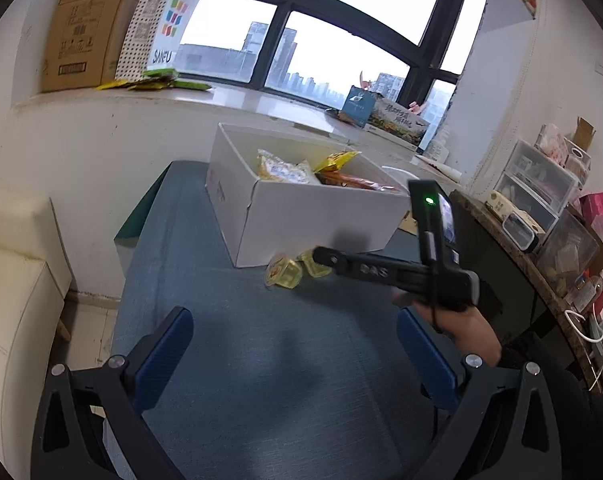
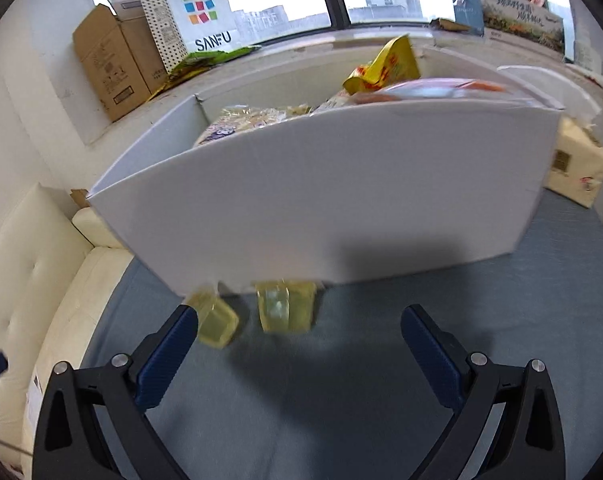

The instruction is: Organize snacks

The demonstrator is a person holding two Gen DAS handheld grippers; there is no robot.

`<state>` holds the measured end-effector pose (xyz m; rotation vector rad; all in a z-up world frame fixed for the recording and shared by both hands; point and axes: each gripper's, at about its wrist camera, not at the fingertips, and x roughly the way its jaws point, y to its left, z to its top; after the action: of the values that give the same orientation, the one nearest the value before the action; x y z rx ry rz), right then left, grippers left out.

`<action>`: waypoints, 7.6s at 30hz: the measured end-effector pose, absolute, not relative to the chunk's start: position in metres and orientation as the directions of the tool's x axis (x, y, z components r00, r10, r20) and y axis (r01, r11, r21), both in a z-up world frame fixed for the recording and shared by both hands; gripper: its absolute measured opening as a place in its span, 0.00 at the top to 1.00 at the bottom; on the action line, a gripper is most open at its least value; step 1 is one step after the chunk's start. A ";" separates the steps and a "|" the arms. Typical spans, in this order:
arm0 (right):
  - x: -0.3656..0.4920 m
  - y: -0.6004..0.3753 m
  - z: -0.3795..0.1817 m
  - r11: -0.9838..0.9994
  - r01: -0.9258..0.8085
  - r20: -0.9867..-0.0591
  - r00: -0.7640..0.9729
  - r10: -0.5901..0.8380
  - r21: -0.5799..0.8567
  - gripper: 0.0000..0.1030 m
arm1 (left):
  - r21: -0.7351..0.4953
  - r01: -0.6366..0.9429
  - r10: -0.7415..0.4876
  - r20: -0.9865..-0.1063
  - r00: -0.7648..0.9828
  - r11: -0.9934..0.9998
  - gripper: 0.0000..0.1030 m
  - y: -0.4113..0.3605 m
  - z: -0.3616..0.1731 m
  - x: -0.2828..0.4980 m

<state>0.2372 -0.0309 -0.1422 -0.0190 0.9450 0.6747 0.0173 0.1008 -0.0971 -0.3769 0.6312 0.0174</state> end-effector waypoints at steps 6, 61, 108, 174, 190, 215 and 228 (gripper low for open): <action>0.245 -0.014 -0.159 0.810 -0.528 -0.787 0.372 0.492 0.257 0.56 | -0.335 -0.139 -0.093 -0.591 0.801 0.932 0.00 0.102 -0.102 0.020; 0.149 -0.174 -0.079 0.746 -0.520 -0.535 0.524 0.663 0.415 0.64 | -0.350 0.051 -0.243 -0.531 0.812 0.935 0.68 0.069 -0.083 0.099; 0.331 -0.055 0.011 0.793 -0.559 -0.563 0.585 0.584 0.242 0.00 | -0.207 -0.123 -0.031 -0.613 0.790 0.971 0.00 0.142 -0.027 0.244; 0.079 -0.167 0.023 0.804 -0.579 -0.545 0.633 0.549 0.136 0.00 | -0.134 -0.046 -0.037 -0.556 0.831 0.990 0.00 0.023 0.002 0.001; 0.077 -0.165 0.022 0.799 -0.586 -0.547 0.629 0.552 0.133 0.00 | -0.131 -0.043 -0.037 -0.554 0.831 0.990 0.00 0.022 0.002 0.000; 0.077 -0.164 0.021 0.799 -0.586 -0.551 0.627 0.551 0.134 0.00 | -0.124 -0.034 -0.042 -0.563 0.825 0.992 0.00 0.018 -0.002 0.001; 0.077 -0.163 0.020 0.799 -0.585 -0.556 0.622 0.551 0.138 0.00 | -0.122 -0.040 -0.036 -0.565 0.825 0.992 0.00 0.015 -0.002 0.000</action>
<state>0.0771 -0.1632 0.0203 -0.0588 0.6188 0.6533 -0.0002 0.0154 -0.0018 -0.1306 0.6019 0.0020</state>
